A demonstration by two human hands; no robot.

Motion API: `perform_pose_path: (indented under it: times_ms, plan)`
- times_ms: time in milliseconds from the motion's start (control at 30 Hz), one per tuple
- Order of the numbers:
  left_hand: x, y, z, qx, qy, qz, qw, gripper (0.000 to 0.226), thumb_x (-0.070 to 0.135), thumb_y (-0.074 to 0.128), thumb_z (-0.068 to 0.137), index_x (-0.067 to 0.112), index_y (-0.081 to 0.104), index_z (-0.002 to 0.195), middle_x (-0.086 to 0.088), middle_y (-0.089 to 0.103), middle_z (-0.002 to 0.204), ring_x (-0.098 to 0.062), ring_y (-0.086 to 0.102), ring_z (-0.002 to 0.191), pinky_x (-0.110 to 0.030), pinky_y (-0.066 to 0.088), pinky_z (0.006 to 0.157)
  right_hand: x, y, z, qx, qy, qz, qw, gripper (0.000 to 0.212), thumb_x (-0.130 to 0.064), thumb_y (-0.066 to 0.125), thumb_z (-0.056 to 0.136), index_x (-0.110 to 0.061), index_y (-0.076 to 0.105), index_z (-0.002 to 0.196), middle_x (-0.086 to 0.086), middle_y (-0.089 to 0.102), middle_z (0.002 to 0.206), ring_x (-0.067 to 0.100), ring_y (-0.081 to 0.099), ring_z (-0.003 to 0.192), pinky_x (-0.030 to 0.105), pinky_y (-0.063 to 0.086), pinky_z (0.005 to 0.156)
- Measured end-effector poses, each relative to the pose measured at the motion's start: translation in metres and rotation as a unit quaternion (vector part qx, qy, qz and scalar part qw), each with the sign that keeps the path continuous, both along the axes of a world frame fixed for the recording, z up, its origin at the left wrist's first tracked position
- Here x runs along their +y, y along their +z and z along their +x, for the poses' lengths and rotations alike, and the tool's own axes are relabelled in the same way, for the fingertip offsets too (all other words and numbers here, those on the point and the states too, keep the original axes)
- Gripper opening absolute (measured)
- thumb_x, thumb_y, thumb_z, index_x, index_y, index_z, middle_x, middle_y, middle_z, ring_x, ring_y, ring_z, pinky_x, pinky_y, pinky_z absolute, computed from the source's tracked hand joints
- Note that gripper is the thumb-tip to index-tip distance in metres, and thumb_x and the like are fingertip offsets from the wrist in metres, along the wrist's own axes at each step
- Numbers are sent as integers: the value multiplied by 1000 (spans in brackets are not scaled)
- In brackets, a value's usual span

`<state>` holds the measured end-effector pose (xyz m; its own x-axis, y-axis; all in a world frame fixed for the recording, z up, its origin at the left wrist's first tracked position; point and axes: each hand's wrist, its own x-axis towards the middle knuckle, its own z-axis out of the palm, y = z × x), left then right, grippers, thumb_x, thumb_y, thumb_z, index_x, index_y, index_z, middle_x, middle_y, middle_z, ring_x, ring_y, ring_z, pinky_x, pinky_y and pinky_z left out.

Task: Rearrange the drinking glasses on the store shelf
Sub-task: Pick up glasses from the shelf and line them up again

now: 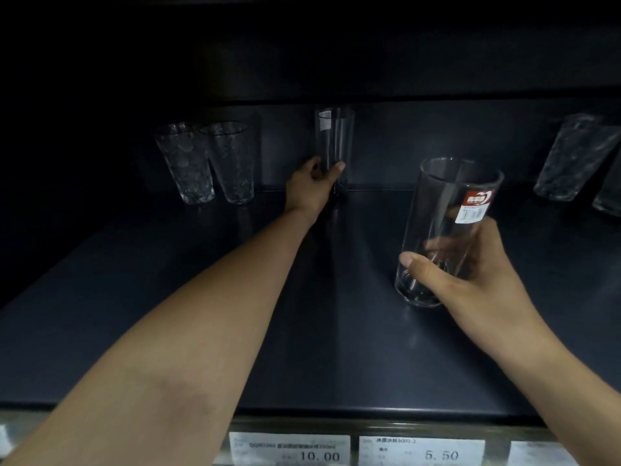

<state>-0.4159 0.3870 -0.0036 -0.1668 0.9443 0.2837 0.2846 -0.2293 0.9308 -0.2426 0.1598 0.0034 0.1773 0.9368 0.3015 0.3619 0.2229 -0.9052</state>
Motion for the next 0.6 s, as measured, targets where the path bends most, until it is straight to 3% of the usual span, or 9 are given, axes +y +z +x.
perform_pose_path:
  times_ms: [200,300,367,433,533,600]
  plan:
    - [-5,2,-2,8,-1,-14,1000,65,44,72,87,10,53,138,-5,64,122,-16,61,111,-22,48,88,-1,-1,1,-3,-9,-28,1000,43,-39,81,73,-45,49,101,-30,65,94,-10,64,84,23,48,76]
    - [-19,4,-5,15,-17,-17,1000,51,37,74,87,7,61,125,-1,67,110,-18,64,107,-16,48,77,-2,-2,3,-38,-15,-65,997,52,-36,85,68,-42,51,106,-19,69,97,-2,66,89,28,50,83]
    - [-40,4,-13,66,-30,-18,997,39,34,69,91,8,63,119,3,64,104,-17,63,107,-13,43,70,-3,-1,5,-56,-9,-84,995,60,-28,88,67,-43,49,111,-15,69,102,3,66,94,31,51,88]
    - [-63,0,-30,186,-63,-25,980,36,33,62,96,12,63,124,2,63,116,-15,58,114,-14,40,80,-4,1,4,-73,2,-104,992,67,-20,89,65,-43,47,111,-15,70,100,5,67,95,32,52,91]
    - [-94,-7,-74,395,-87,-26,914,49,47,56,96,19,57,137,-2,51,144,-20,48,132,-25,38,107,-2,8,0,-90,35,-132,986,70,-15,91,63,-39,50,115,-16,71,95,3,68,91,29,51,91]
    - [-113,-6,-102,454,-103,-48,884,62,61,48,94,25,49,145,0,39,156,-21,38,142,-35,29,118,3,14,-9,-101,58,-146,982,74,-10,91,64,-34,50,121,-14,69,96,0,67,89,22,50,88]
